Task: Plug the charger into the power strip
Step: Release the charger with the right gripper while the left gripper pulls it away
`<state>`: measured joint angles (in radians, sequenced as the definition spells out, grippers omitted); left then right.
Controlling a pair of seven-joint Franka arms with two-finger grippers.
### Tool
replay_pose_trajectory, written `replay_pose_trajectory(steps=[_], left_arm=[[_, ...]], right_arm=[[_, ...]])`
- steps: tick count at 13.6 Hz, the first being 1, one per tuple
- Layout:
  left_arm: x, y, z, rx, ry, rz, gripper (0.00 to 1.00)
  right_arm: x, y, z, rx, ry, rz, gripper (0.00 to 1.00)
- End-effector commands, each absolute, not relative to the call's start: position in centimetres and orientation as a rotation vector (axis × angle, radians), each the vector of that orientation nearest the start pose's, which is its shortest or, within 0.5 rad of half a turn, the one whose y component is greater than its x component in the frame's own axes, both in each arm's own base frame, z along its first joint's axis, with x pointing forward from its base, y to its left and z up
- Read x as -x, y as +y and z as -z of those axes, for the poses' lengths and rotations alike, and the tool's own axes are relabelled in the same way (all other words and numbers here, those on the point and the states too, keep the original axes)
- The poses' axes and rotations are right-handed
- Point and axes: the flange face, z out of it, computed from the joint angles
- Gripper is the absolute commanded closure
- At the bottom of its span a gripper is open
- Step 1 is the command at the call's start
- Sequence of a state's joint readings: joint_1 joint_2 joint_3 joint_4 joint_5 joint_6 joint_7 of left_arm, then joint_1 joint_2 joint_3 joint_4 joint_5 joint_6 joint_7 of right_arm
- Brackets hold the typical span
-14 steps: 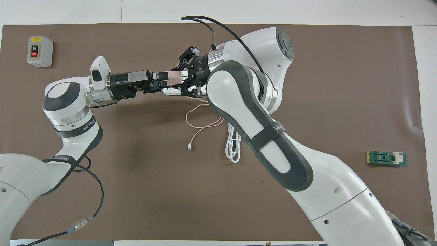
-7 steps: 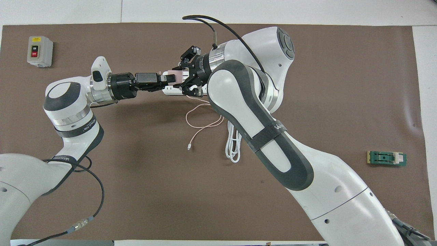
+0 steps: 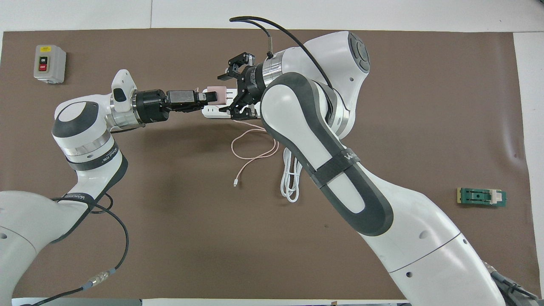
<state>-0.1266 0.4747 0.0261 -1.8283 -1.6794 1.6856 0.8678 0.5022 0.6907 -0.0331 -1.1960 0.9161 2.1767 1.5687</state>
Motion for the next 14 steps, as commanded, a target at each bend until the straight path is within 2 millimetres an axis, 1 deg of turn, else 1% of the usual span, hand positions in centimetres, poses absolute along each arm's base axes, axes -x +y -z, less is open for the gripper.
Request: replay_pose_trajectory(steps=[1,2,3,4,5,6,8,9,10,11,12,13,14], left_arm=[[-64.0,-15.0,-34.8,-1.664,-0.123,-0.153,1.00],[-64.5,-14.1,-35.5,-1.698,-0.127,-0.144,1.00],[-64.8,-13.3,-35.9,-1.728,-0.122,-0.127,1.00],[-64.8,-13.2,-36.4,-1.758,-0.126,-0.103,1.00],[-65.0,-12.0,-36.7,-1.810,-0.113,-0.078,1.00],[-65.3,-10.0,-37.7,-1.875,-0.092,-0.062,1.00],[-65.7,-7.2,-39.7,-2.013,-0.065,-0.004,1.00],[-65.9,-6.3,-41.3,-2.087,-0.051,0.027,1.00],[-66.2,-5.5,-42.9,-2.165,-0.045,0.058,1.00],[-66.4,-4.2,-44.5,-2.265,-0.024,0.109,1.00],[-66.4,-3.3,-46.4,-2.358,0.009,0.166,1.00],[-66.3,-2.9,-48.3,-2.427,0.055,0.217,1.00],[-66.0,-2.2,-49.3,-2.468,0.105,0.267,1.00]], right_arm=[[-69.4,34.0,-44.4,1.678,1.707,-0.657,0.00],[-70.2,32.0,-45.1,1.654,1.723,-0.638,0.00],[-70.6,30.4,-45.1,1.642,1.743,-0.633,0.00],[-71.1,28.1,-46.0,1.634,1.760,-0.608,0.00],[-71.3,25.9,-46.7,1.647,1.775,-0.580,0.00],[-71.4,23.8,-47.6,1.664,1.790,-0.545,0.00],[-71.5,20.0,-49.2,1.723,1.821,-0.469,0.00],[-71.6,18.1,-50.0,1.737,1.830,-0.442,0.00],[-71.6,16.4,-50.5,1.738,1.845,-0.437,0.00],[-71.5,14.2,-50.9,1.736,1.862,-0.430,0.00],[-71.2,12.5,-51.2,1.741,1.871,-0.425,0.00],[-70.8,10.8,-51.7,1.727,1.886,-0.424,0.00],[-70.4,9.4,-51.8,1.755,1.883,-0.416,0.00]])
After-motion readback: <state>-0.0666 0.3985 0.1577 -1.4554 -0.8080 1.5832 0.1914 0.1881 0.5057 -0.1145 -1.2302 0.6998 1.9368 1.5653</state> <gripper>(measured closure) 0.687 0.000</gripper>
